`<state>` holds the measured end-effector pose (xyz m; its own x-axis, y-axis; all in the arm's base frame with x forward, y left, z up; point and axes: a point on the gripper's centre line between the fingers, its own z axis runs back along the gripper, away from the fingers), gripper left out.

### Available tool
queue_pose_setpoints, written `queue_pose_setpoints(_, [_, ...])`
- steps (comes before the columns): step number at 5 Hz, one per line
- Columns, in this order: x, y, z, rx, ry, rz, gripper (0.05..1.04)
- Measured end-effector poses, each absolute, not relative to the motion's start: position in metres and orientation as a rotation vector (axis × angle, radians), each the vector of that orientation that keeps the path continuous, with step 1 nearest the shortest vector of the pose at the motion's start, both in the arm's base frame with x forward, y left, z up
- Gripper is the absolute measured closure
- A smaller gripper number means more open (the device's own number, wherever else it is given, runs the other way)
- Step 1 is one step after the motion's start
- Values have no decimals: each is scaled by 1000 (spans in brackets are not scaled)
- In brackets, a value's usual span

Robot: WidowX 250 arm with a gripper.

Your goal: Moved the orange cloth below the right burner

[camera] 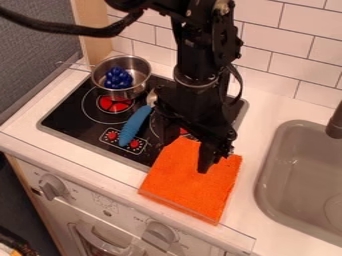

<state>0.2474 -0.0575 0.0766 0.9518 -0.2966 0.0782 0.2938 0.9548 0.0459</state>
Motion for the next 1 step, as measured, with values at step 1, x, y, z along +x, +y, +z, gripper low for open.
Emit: queue_pose_setpoints(1, [247, -57, 77, 34, -85, -300, 83])
